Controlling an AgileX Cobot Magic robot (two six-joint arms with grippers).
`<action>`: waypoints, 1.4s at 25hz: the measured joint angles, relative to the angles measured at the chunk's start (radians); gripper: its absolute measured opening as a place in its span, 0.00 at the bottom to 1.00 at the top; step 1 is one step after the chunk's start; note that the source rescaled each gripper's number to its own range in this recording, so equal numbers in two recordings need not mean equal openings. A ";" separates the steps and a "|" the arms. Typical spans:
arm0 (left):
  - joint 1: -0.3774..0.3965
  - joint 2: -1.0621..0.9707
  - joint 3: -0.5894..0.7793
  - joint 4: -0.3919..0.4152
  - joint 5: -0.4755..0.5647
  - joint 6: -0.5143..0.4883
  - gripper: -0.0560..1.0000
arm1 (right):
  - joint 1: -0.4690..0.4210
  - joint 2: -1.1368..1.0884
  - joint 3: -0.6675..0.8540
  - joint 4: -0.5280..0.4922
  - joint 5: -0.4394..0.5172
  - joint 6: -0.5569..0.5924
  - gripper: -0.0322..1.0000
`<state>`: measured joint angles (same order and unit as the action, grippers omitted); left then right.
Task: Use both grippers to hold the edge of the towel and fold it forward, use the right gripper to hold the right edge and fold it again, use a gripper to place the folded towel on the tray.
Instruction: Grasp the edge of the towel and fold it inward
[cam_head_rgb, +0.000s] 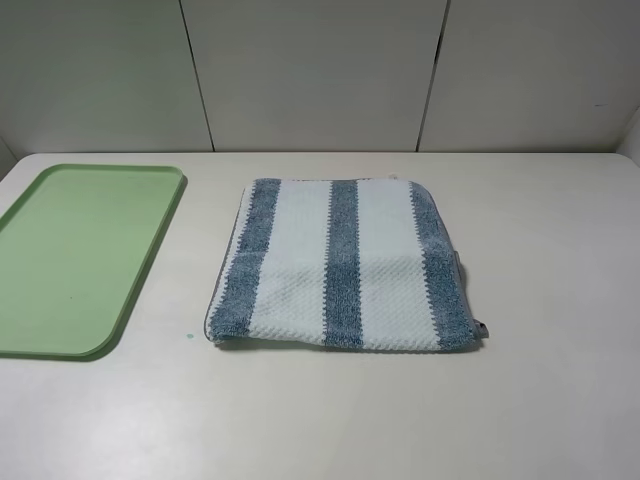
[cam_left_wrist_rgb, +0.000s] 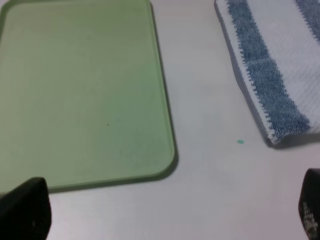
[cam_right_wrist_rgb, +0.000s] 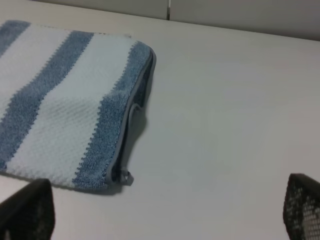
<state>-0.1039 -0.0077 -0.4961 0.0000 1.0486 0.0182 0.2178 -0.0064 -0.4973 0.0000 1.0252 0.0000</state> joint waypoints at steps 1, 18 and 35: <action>0.000 0.000 0.000 0.000 0.000 0.000 1.00 | 0.000 0.000 0.000 0.000 0.000 0.000 1.00; 0.000 0.000 0.000 0.000 0.000 0.000 1.00 | 0.000 0.000 0.000 0.000 0.000 0.000 1.00; 0.000 0.000 0.000 0.000 0.000 0.000 1.00 | 0.000 0.000 0.000 0.000 0.000 0.000 1.00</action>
<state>-0.1039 -0.0077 -0.4961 0.0000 1.0486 0.0182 0.2178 -0.0064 -0.4973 0.0000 1.0252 0.0000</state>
